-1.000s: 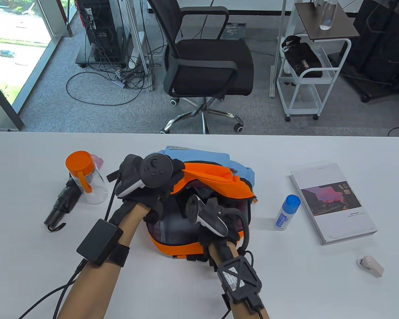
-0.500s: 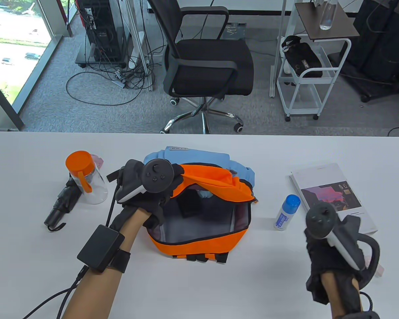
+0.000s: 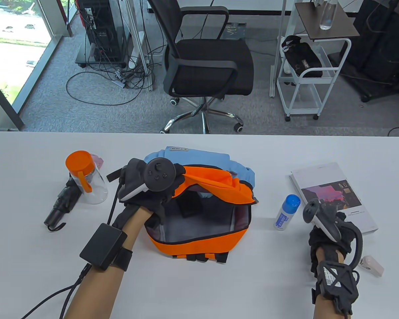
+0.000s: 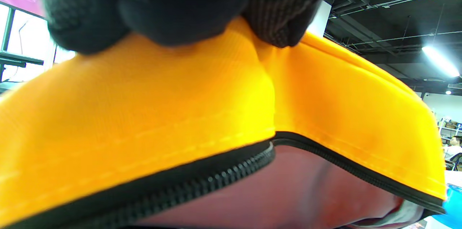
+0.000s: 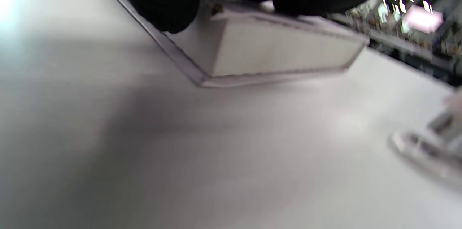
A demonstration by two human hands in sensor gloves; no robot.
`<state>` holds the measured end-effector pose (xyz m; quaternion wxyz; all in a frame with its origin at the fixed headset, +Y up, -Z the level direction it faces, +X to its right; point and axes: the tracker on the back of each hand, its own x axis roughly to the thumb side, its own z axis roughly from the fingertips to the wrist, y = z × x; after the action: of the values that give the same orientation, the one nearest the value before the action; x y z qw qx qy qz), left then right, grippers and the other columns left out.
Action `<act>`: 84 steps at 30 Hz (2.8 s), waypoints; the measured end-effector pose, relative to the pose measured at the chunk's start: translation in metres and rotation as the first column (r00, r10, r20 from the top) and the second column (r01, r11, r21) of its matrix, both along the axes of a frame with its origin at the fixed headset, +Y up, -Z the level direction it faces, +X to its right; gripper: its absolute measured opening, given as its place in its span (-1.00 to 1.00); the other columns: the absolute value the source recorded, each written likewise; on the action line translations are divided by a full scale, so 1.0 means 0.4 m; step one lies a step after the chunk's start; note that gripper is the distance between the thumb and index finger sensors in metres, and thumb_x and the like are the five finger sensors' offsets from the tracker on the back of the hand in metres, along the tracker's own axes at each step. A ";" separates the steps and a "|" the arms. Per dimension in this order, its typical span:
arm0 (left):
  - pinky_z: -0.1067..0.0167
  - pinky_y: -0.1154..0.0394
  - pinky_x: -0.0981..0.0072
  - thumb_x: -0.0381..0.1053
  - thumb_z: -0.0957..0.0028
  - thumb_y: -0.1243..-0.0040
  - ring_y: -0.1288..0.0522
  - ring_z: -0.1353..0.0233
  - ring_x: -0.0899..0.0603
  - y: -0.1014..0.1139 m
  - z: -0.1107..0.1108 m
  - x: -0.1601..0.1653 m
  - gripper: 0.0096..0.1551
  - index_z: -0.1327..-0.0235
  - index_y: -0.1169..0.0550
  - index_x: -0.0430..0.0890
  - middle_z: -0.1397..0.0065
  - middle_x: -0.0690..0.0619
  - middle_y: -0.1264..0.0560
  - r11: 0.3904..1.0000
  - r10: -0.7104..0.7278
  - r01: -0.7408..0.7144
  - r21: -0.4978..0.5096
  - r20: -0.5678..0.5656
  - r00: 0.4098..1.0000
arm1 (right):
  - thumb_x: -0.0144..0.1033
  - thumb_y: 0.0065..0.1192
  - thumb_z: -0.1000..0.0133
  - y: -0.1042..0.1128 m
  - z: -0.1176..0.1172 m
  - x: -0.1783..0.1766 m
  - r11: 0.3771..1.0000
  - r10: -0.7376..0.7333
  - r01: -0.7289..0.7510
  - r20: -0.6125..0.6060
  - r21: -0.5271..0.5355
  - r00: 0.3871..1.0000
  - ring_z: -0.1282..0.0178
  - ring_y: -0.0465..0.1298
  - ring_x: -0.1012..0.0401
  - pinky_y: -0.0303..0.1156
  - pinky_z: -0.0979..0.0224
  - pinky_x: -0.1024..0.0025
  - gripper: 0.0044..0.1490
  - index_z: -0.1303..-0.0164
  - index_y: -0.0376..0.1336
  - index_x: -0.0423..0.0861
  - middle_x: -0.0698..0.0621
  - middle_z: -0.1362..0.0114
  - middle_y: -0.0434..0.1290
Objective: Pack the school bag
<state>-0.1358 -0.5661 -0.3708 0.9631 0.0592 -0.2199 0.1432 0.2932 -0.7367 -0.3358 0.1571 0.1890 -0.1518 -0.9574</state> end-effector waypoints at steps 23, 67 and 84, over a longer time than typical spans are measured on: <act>0.24 -0.73 0.22 -0.01 0.00 -0.31 -0.63 0.39 0.12 -0.011 0.001 -0.005 -0.54 -0.07 -0.77 -0.15 -0.01 -0.14 -0.70 1.000 -0.018 0.018 -0.002 0.016 1.000 | -0.68 0.06 -0.06 0.314 0.036 0.025 0.959 -0.272 0.279 -0.105 0.050 0.956 0.01 0.71 0.00 0.69 0.01 0.28 -0.06 -0.50 -0.20 0.22 -0.56 -0.59 0.04; 0.24 -0.73 0.22 0.00 -0.01 -0.30 -0.63 0.39 0.13 -0.023 0.002 0.000 -0.53 -0.08 -0.76 -0.16 -0.02 -0.14 -0.70 1.000 -0.018 0.018 0.011 0.003 1.000 | -0.20 0.22 -0.07 0.551 0.200 -0.206 0.802 0.095 0.008 -0.140 0.597 0.986 -0.05 0.49 -0.10 0.48 -0.10 0.00 -0.28 -0.48 0.10 0.09 -0.46 -0.39 0.29; 0.27 -0.74 0.26 0.00 0.00 -0.32 -0.63 0.41 0.15 0.026 -0.078 -0.027 -0.53 -0.06 -0.78 -0.17 0.02 -0.14 -0.71 0.997 0.026 -0.026 -0.073 -0.003 1.000 | -0.19 0.31 -0.03 0.472 0.687 -0.784 0.794 0.540 -0.011 -0.695 0.608 0.475 -0.03 0.51 -0.07 0.50 -0.11 0.02 -0.35 -0.39 0.26 0.11 -0.42 -0.37 0.35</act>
<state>-0.1467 -0.5558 -0.4019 0.9629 0.0272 -0.2128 0.1637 -0.0205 -0.5479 -0.0609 0.3118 -0.2407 0.2458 -0.8857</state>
